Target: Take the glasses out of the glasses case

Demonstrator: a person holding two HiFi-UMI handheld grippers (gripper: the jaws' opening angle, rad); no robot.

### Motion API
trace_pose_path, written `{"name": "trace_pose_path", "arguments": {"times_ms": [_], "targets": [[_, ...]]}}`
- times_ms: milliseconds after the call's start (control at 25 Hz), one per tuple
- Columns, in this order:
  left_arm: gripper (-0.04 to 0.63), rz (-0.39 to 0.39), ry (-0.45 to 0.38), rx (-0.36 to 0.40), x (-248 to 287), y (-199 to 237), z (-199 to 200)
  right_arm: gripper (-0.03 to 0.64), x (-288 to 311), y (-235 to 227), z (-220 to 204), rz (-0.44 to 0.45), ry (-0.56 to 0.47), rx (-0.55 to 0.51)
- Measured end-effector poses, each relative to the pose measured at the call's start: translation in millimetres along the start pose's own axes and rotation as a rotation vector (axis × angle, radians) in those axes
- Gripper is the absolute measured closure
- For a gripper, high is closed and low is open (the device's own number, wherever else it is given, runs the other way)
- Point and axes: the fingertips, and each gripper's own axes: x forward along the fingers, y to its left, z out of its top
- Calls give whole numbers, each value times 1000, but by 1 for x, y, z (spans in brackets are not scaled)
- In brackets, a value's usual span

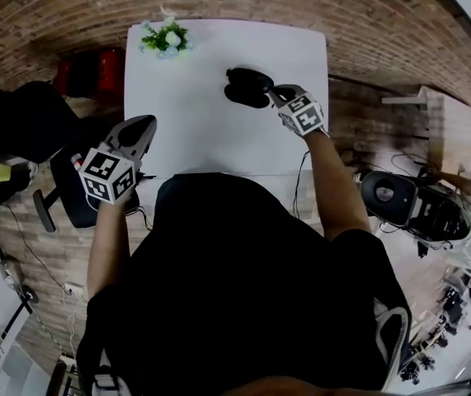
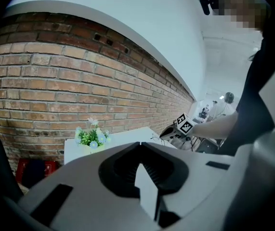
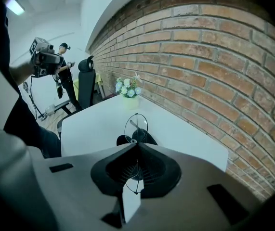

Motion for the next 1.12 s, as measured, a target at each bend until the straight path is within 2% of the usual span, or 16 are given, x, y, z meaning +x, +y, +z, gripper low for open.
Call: {"name": "trace_pose_path", "arguments": {"times_ms": [760,1120], "targets": [[583,-43,-30,81,-9,-49,17,592,-49,22,7,-23,-145,157],[583,-40,-61,118,-19,-64,21,592,-77,30,3,-37,-225,242]]}}
